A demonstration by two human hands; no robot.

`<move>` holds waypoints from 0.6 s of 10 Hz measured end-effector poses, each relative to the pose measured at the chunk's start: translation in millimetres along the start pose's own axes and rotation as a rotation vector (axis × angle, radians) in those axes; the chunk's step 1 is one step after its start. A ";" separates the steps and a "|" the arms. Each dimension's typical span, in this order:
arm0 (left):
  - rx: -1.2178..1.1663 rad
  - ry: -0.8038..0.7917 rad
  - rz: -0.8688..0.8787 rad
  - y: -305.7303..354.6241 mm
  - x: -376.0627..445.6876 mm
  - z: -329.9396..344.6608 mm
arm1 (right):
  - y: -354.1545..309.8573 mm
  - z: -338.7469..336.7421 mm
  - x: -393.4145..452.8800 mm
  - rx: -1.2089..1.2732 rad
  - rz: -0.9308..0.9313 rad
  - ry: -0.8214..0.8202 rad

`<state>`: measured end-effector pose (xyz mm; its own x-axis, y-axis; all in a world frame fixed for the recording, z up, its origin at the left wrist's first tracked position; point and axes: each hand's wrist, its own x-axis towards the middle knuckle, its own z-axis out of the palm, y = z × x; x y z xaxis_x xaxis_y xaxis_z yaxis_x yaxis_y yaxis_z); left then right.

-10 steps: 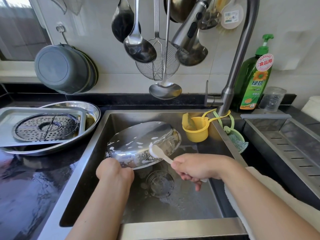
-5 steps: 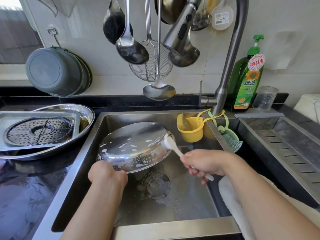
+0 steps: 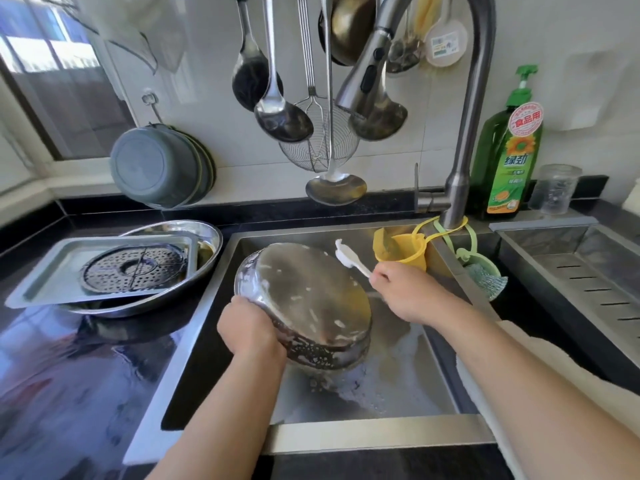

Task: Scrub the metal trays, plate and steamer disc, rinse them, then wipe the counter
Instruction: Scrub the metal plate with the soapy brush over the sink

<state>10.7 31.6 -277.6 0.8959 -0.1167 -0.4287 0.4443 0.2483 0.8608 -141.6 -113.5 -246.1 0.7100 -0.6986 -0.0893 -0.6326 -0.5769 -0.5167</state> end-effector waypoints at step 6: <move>0.211 -0.399 -0.094 -2.0 10.8 -6.2 | -5.1 20.6 -2.8 0.021 -0.300 0.384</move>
<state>19.4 35.8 -285.6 0.7655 -0.5011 -0.4036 0.4779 0.0228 0.8781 -134.1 -99.9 -260.8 0.6922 -0.6108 0.3844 -0.4086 -0.7707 -0.4890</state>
